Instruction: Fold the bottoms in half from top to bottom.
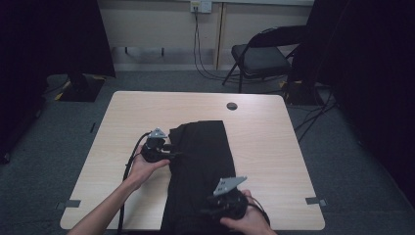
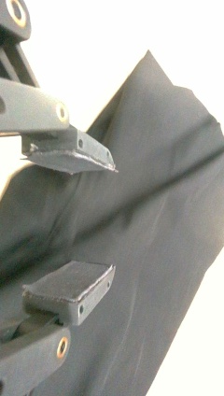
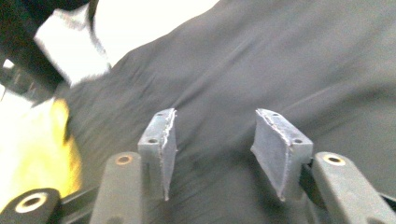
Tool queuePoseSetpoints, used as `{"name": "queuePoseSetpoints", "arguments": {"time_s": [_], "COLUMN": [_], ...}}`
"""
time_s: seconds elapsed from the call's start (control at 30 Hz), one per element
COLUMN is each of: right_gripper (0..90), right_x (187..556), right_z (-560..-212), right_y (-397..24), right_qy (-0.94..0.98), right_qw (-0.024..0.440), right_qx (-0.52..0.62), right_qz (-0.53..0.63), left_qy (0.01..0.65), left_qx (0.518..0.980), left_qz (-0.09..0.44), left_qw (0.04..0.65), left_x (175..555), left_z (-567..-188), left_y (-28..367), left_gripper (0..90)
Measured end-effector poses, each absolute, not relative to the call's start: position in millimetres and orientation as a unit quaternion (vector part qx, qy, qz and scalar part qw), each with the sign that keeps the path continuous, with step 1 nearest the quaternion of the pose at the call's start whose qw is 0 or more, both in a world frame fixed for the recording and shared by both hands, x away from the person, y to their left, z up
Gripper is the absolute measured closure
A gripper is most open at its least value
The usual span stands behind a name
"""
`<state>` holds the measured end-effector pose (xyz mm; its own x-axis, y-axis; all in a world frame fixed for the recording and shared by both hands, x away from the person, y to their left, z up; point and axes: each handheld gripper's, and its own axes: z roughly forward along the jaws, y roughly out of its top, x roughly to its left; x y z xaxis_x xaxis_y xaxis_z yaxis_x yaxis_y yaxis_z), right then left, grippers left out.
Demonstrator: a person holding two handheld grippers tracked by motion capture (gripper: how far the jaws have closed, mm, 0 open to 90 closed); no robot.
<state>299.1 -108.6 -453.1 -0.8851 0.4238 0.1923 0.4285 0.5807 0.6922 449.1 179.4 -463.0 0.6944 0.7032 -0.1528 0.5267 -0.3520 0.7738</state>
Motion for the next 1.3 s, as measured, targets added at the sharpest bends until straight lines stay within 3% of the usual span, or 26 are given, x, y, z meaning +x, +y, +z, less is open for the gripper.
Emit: {"name": "queuePoseSetpoints", "arguments": {"time_s": [0.23, 0.37, 0.53, 0.73, 0.83, 0.93, 1.17, 1.3], "right_gripper": [37.1, 27.1, 24.0, 25.6, 33.0, 32.6, 32.1, 27.0], "right_x": [413.3, 489.2, 528.9, 543.1, 533.6, 517.1, 488.9, 504.4], "right_z": [-438.6, -458.6, -481.2, -486.6, -486.7, -489.7, -487.0, -483.5], "right_y": [-131.5, -140.2, -136.8, -124.4, -117.4, -120.9, -122.9, -125.9], "right_qy": [-0.835, -0.81, -0.807, -0.811, -0.828, -0.823, -0.844, -0.831], "right_qw": [-0.101, -0.11, -0.116, -0.139, -0.163, -0.167, -0.148, -0.133], "right_qx": [-0.348, -0.428, -0.465, -0.471, -0.445, -0.441, -0.412, -0.429], "right_qz": [-0.415, -0.387, -0.344, -0.318, -0.301, -0.317, -0.31, -0.329], "left_qy": [0.426, 0.442, 0.436, 0.434, 0.417, 0.396, 0.373, 0.39], "left_qx": [0.797, 0.792, 0.8, 0.806, 0.822, 0.83, 0.843, 0.83], "left_qz": [0.12, 0.106, 0.096, 0.114, 0.135, 0.154, 0.139, 0.131], "left_qw": [0.41, 0.407, 0.402, 0.385, 0.363, 0.362, 0.361, 0.376], "left_x": [497.3, 523.3, 533.0, 534.5, 529.6, 518.3, 493.0, 498.6], "left_z": [-466.5, -475.2, -485.3, -491.6, -491.6, -493.9, -493.0, -494.7], "left_y": [189.9, 189.2, 178.2, 168.5, 164.4, 162.3, 168.3, 173.2], "left_gripper": [33.9, 29.8, 28.9, 28.8, 29.2, 35.2, 36.3, 34.6]}}
